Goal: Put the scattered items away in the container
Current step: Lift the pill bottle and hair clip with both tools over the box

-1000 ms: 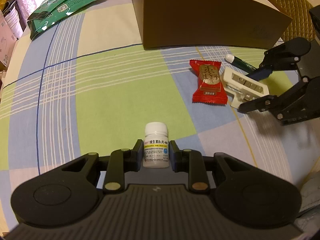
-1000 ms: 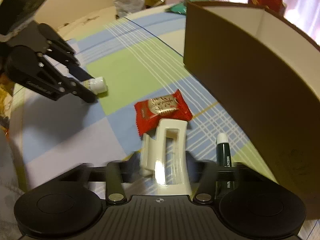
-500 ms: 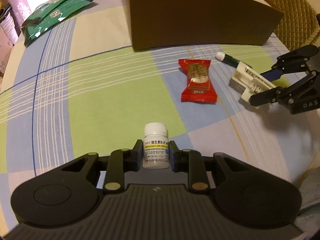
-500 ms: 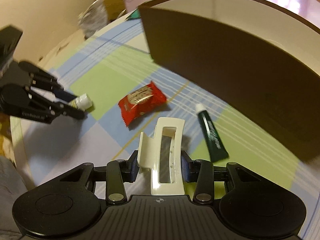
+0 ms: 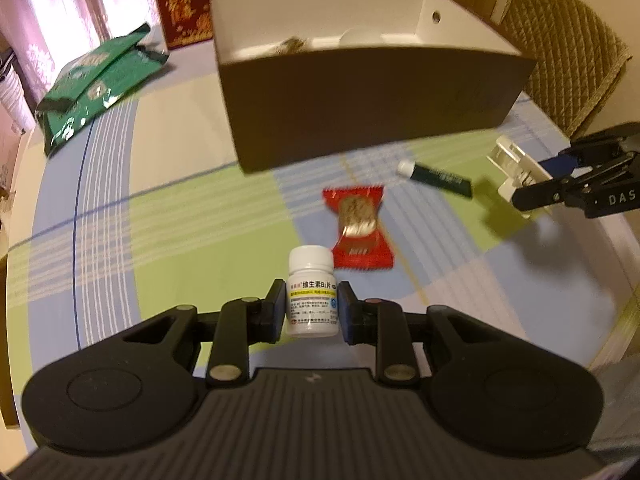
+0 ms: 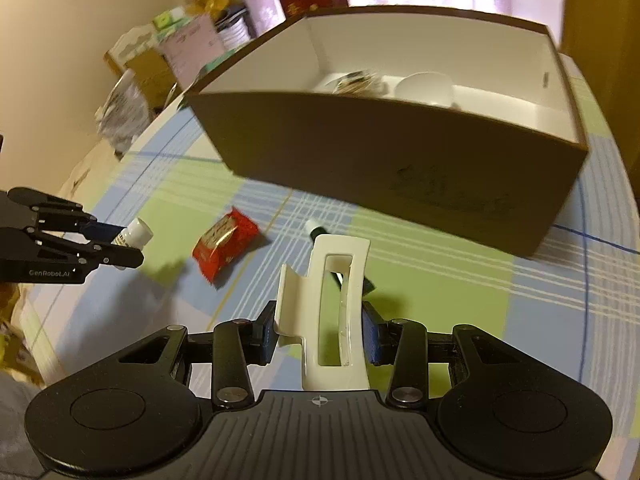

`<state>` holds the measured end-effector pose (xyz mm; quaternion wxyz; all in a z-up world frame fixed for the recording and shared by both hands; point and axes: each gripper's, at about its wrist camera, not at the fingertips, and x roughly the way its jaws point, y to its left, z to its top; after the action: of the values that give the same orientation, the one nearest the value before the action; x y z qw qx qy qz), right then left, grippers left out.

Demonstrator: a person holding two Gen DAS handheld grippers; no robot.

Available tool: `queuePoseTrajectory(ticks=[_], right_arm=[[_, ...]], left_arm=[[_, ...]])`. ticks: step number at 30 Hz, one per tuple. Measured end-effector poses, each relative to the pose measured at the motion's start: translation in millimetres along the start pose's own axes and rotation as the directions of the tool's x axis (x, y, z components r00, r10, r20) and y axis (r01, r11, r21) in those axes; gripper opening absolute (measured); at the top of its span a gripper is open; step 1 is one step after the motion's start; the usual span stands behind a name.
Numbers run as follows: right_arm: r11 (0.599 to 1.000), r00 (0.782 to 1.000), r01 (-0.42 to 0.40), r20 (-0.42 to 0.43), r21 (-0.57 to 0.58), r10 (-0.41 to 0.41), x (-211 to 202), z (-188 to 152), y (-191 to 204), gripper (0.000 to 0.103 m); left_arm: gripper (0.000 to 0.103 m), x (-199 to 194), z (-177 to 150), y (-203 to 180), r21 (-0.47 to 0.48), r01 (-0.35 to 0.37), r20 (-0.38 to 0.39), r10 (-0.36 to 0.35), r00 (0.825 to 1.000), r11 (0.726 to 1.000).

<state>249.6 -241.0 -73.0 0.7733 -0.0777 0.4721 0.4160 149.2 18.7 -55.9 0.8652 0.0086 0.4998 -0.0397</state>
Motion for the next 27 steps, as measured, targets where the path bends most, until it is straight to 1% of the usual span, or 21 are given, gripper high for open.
queuePoseTrajectory(ticks=[8,13,20,27], right_arm=[[0.999,0.997,0.043,0.064,0.028,-0.045,-26,14,-8,0.044],[0.998,0.994,0.055,0.089,0.037,-0.058,-36,24,-11,0.044],[0.997,0.991,0.07,0.111,0.03,-0.073,-43,37,-15,0.044],[0.997,0.989,0.077,0.128,0.01,-0.077,-45,51,-15,0.044]], left_arm=[[0.022,-12,31,-8,0.064,-0.009,0.078,0.004,0.997,0.998],[0.022,-21,50,-9,0.09,-0.011,0.121,0.0,0.993,0.996],[0.022,-28,69,-13,0.121,-0.019,0.161,-0.001,0.987,0.992],[0.022,-28,85,-15,0.136,-0.024,0.181,0.0,0.984,0.99]])
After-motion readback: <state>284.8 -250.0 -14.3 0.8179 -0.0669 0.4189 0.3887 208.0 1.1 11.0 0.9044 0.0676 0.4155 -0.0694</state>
